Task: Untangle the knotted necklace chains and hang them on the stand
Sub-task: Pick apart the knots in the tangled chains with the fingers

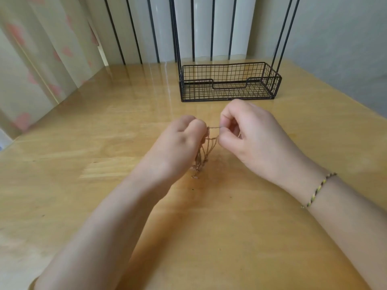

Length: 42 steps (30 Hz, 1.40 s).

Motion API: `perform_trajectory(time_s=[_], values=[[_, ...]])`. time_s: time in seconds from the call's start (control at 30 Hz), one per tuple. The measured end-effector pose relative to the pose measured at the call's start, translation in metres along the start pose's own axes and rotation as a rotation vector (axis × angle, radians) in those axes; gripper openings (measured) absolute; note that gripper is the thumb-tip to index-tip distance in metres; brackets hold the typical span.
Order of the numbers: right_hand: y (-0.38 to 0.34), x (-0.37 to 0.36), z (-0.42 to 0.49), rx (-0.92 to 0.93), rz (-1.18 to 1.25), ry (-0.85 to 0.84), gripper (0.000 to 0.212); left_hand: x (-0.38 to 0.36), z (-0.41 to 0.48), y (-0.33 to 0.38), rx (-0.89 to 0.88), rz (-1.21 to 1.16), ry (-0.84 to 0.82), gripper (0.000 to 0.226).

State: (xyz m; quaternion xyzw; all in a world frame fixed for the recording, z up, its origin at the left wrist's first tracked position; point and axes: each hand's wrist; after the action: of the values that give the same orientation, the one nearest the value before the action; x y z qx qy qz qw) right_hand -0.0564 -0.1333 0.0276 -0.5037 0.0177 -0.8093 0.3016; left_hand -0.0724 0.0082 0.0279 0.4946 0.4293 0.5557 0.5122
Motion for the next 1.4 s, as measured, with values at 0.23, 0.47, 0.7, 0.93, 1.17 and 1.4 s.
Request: perform_trajectory(time_s=[0.23,0.47,0.7,0.93,1.17,1.4], values=[[-0.002,-0.005,0.000,-0.130,0.116,0.072,0.006,0.003,0.004,0.001,0.203,-0.321,-0.089,0.034],[-0.003,-0.008,0.006,-0.493,1.317,-0.115,0.023,0.008,0.007,-0.001,0.187,-0.414,-0.023,0.028],[0.006,0.005,0.008,-0.577,1.405,-0.102,0.023,0.014,0.012,-0.002,0.170,-0.553,0.026,0.033],[0.015,0.004,0.010,-0.630,1.180,-0.004,0.029,0.020,0.015,-0.002,0.211,-0.720,0.042,0.047],[0.027,-0.005,0.011,-0.752,0.898,0.091,0.016,0.020,0.014,0.000,0.201,-0.725,0.128,0.044],[0.023,-0.009,0.011,-0.996,1.526,0.046,0.017,0.016,0.011,0.003,0.216,-0.805,0.143,0.035]])
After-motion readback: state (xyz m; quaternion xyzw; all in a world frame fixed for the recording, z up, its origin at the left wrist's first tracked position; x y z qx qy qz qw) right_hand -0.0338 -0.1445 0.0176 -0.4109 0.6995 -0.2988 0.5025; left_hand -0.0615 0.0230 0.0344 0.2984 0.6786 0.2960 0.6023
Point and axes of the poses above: each hand's wrist, its own z-axis towards the middle knuckle, its own x-axis out of the back of the hand, y = z × x, and after that the axes turned 11 degrees about -z, right-handed
